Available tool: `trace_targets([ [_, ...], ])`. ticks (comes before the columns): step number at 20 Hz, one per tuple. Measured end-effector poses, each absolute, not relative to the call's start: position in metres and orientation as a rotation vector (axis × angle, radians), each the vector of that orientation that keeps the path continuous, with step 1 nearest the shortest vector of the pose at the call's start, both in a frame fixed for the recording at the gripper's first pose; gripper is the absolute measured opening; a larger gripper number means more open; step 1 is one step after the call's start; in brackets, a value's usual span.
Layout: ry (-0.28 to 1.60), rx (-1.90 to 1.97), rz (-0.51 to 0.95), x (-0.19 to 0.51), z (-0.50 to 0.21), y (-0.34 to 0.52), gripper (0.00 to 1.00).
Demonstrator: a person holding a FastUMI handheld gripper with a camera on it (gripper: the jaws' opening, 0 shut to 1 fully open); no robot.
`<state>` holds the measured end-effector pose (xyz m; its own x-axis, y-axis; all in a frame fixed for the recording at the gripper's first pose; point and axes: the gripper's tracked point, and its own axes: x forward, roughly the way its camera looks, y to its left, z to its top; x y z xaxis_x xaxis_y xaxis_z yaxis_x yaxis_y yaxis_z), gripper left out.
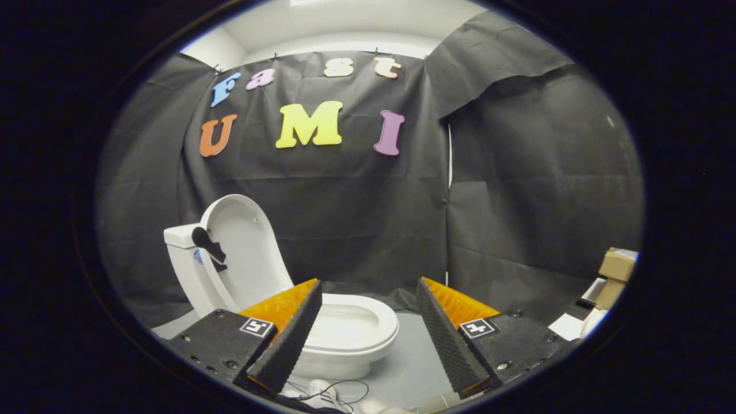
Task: Open the toilet lid.
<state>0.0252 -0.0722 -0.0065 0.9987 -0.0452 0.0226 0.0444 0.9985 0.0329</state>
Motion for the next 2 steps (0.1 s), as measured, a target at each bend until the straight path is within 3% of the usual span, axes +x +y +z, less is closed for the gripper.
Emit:
trace_targets([
  [2, -0.022, 0.032, -0.041, 0.0262, -0.0051, -0.0704, 1.0],
])
